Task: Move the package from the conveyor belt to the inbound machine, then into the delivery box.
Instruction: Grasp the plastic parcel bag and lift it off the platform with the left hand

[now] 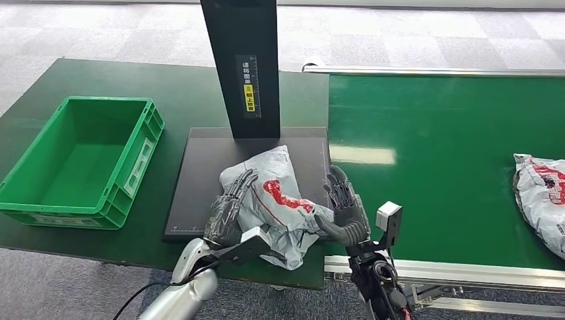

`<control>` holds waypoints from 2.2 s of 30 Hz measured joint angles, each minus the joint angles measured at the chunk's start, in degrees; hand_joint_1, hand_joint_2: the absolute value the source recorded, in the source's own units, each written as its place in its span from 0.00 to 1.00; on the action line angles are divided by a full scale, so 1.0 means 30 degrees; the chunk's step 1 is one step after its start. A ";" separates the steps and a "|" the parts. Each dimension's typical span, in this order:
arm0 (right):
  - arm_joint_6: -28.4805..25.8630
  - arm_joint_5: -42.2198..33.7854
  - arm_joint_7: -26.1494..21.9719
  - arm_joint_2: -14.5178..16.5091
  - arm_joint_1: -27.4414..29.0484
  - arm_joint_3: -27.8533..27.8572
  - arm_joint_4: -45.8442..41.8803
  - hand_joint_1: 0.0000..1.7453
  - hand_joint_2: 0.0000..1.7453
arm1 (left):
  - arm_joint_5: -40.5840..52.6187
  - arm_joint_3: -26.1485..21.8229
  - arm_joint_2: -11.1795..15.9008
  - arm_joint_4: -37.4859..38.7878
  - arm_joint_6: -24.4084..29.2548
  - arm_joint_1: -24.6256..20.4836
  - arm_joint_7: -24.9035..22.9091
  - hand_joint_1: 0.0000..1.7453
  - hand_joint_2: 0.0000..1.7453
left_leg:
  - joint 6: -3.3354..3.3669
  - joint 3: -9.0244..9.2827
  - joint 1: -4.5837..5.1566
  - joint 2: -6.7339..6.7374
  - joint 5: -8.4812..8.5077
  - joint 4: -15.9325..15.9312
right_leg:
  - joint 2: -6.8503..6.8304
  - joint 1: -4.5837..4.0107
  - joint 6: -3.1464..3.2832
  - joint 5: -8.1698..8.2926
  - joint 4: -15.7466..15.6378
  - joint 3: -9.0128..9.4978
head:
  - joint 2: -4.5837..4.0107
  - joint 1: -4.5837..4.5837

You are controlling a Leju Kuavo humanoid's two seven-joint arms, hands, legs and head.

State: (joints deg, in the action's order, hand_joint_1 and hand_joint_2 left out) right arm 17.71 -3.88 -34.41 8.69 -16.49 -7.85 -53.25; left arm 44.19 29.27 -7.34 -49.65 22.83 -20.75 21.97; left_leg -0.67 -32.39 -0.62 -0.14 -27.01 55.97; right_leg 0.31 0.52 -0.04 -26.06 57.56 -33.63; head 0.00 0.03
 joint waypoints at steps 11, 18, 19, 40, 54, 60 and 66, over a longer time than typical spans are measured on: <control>0.0215 0.0213 0.0033 0.0091 0.0407 0.0434 -0.0325 0.00 1.00 | 0.0732 0.0293 -0.0390 0.2002 -0.3898 -0.0863 -0.1468 0.00 1.00 | 0.0001 0.0049 0.0003 -0.0047 0.0001 -0.0002 | -0.0028 0.0003 -0.0004 -0.0004 -0.0002 0.0079 | -0.0004 0.0000; 0.0173 0.0481 0.0117 0.0281 0.0650 0.0634 -0.0468 0.00 1.00 | 0.2925 0.0430 -0.0761 0.3397 -0.3792 -0.1665 -0.3830 0.00 1.00 | 0.0020 0.0188 0.0006 -0.0092 -0.0022 -0.0014 | -0.0098 0.0006 -0.0020 -0.0041 -0.0013 0.0273 | 0.0000 0.0002; 0.0162 0.0545 0.0144 0.0321 0.0688 0.0718 -0.0503 0.00 1.00 | 0.3150 0.0424 -0.0820 0.3640 -0.3749 -0.1754 -0.4095 0.00 1.00 | 0.0035 0.0215 0.0007 -0.0106 -0.0038 -0.0018 | -0.0104 0.0007 -0.0024 -0.0052 -0.0015 0.0309 | 0.0000 0.0000; 0.0251 0.0689 0.0794 0.0707 0.1134 0.1843 -0.1745 0.00 1.00 | 0.2880 -0.1678 -0.1242 0.4145 -0.2801 -0.2026 -0.2763 1.00 1.00 | 0.0021 0.0492 0.0006 -0.0128 -0.0084 -0.0023 | -0.0105 0.0006 -0.0030 -0.0098 -0.0017 0.0574 | 0.0000 0.0002; 0.0202 0.0700 0.1029 0.0769 0.1574 0.2066 -0.2263 0.00 1.00 | -0.1563 -0.3587 -0.1297 0.1679 -0.2503 -0.0070 0.0509 1.00 1.00 | 0.0007 0.0384 0.0001 -0.0056 -0.0096 -0.0019 | -0.0067 0.0001 -0.0020 -0.0099 -0.0012 0.0409 | 0.0000 0.0000; 0.0042 0.0580 0.1011 0.0800 0.1595 0.2078 -0.2286 0.00 1.00 | -0.3865 -0.4789 -0.1290 -0.0172 -0.1650 0.1009 0.2783 1.00 1.00 | 0.0006 0.0217 0.0002 -0.0056 -0.0090 -0.0009 | -0.0067 0.0001 -0.0021 -0.0097 -0.0009 0.0244 | 0.0000 0.0000; -0.0053 0.0467 0.1000 0.0904 0.1593 0.2097 -0.2286 0.00 1.00 | -0.4473 -0.5625 -0.1204 -0.1356 -0.0650 0.1244 0.3948 1.00 1.00 | 0.0007 0.0151 0.0002 -0.0061 -0.0090 -0.0007 | -0.0070 0.0001 -0.0022 -0.0098 -0.0009 0.0182 | 0.0000 0.0002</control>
State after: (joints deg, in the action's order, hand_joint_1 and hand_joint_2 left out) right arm 17.56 -2.48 -31.41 11.40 -11.72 -1.56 -60.11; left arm 30.77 12.40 -10.96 -53.72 20.88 -17.01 33.81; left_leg -0.65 -31.94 -0.61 -0.33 -27.28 55.95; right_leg 0.10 0.52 -0.11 -26.36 57.53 -33.09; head 0.00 0.03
